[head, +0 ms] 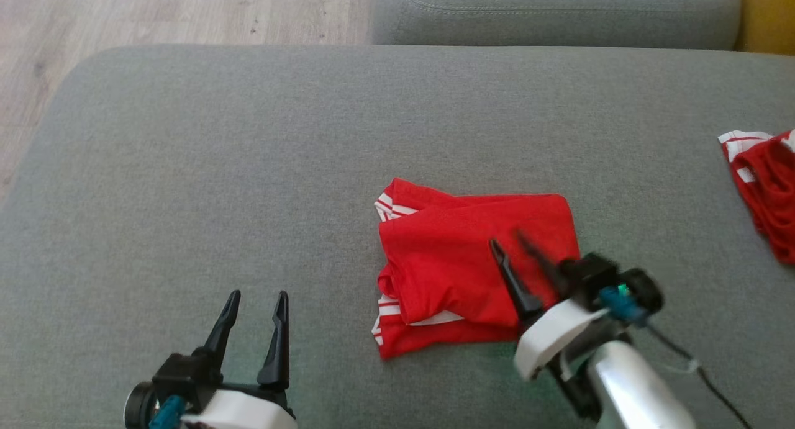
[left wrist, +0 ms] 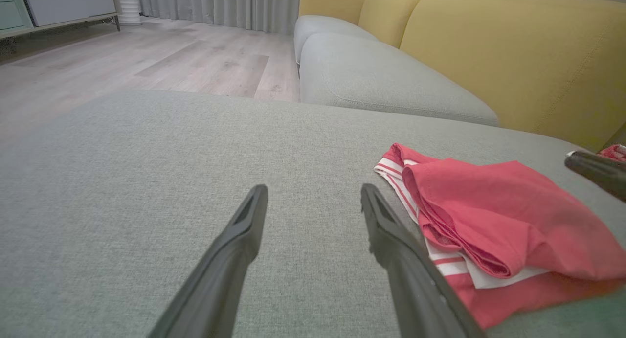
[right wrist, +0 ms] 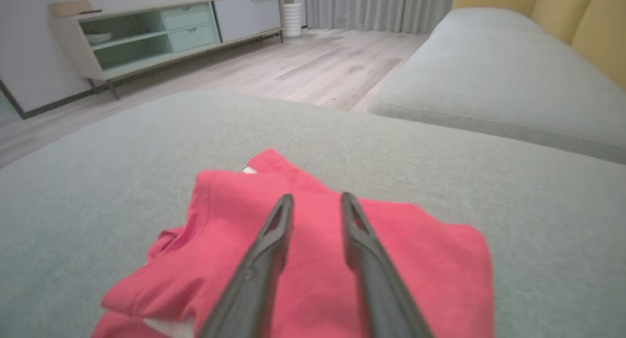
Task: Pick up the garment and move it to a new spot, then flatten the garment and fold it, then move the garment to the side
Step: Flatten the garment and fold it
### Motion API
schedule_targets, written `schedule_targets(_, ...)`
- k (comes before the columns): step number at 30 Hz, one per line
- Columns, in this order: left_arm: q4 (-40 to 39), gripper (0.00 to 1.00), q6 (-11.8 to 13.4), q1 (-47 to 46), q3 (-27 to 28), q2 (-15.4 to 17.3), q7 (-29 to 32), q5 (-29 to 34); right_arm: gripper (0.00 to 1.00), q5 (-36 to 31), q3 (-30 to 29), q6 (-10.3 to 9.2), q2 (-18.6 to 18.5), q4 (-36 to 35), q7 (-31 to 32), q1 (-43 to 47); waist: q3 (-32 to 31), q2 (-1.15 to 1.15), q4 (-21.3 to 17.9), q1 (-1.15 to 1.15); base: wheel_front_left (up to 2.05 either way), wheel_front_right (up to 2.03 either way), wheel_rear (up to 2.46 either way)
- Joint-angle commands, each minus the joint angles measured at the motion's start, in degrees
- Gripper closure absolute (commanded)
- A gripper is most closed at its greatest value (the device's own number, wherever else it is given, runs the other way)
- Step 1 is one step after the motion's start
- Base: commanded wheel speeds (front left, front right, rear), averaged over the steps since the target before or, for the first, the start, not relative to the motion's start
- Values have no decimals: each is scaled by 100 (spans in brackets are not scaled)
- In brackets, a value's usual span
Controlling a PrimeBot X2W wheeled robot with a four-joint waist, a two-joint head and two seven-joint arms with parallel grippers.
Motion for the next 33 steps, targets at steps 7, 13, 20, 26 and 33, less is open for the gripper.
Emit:
schedule_targets(7, -82, 0, -62, -280, 153, 18, -55, 52, 100, 115, 1028, 21, 76, 799, -194, -518, 74, 0, 179, 0, 0, 0, 0)
schedule_targets(13, -49, 0, -70, -324, 157, -5, -61, 50, 100, 671, 1913, 21, 76, 1365, -263, -825, 146, 0, 335, 0, 0, 0, 0)
schedule_targets(20, -34, 0, -75, -338, 185, -1, -70, 37, 100, 1122, 2736, 21, 76, 1641, -283, -994, 181, 0, 373, 0, 0, 0, 0)
schedule_targets(26, -50, 0, -46, -326, 231, 2, -82, 38, 100, 1446, 3046, 21, 76, 1689, -510, -1229, 190, 0, 260, 0, 0, 0, 0)
schedule_targets(33, -23, 0, -52, -361, 241, 9, -90, 66, 0, 1384, 2462, 21, 76, 1403, -861, -1426, 96, 0, 80, 0, 0, 0, 0)
